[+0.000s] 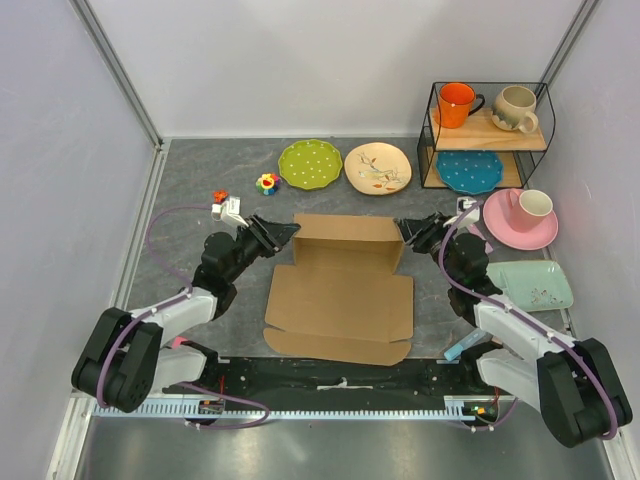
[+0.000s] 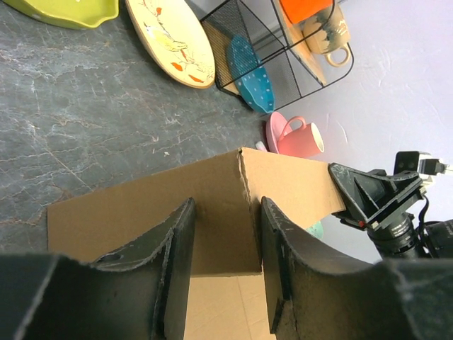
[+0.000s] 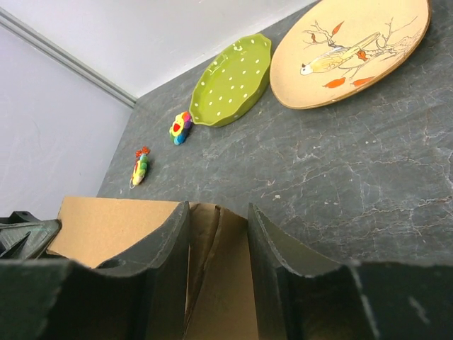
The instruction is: Fold the paper box
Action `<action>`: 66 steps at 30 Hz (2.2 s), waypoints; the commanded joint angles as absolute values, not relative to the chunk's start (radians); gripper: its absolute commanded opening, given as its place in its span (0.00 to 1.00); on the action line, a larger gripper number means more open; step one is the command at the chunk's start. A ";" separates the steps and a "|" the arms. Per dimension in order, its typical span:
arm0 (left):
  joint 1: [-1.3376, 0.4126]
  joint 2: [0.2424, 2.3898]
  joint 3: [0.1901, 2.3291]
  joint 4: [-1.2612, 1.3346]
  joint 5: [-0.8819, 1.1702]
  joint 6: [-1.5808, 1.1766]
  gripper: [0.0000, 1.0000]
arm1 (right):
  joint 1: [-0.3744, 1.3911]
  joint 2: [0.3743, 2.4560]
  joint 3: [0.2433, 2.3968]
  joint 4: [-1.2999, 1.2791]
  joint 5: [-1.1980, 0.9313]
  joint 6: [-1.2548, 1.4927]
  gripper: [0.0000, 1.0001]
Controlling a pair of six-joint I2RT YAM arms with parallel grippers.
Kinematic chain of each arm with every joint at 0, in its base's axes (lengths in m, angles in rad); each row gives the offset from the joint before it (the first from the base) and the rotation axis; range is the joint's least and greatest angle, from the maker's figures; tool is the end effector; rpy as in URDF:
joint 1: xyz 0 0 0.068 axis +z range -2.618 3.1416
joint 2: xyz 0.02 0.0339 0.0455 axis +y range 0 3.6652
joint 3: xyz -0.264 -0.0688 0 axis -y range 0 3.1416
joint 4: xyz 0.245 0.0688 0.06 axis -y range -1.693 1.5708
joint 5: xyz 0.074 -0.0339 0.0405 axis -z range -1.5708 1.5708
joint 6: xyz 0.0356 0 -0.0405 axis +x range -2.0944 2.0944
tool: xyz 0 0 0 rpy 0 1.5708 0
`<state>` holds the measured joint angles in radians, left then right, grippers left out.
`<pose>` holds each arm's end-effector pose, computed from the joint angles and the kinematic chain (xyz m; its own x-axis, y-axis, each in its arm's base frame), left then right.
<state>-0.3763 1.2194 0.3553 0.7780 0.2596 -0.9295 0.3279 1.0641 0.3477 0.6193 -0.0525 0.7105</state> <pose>0.2216 -0.0974 0.2047 -0.5230 -0.6261 -0.5783 0.2907 0.5068 -0.8116 0.2125 0.0743 0.2181 -0.3116 0.5820 -0.7511 -0.2214 0.7243 0.6530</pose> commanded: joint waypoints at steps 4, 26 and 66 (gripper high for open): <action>-0.430 1.289 0.206 0.643 0.256 -0.953 0.27 | 0.328 1.132 0.221 0.413 -0.040 0.683 0.29; -0.408 1.005 0.673 0.068 0.066 -0.736 0.80 | 0.325 0.959 0.690 -0.067 0.107 0.557 0.87; -0.410 0.169 0.451 -0.485 -0.262 -0.811 0.97 | 1.333 1.534 1.002 0.044 1.262 -0.656 0.96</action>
<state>-0.4137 0.1993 0.4511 -0.4774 -0.2260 -0.7853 1.3476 1.5143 0.9871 -0.0574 1.2198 -0.5949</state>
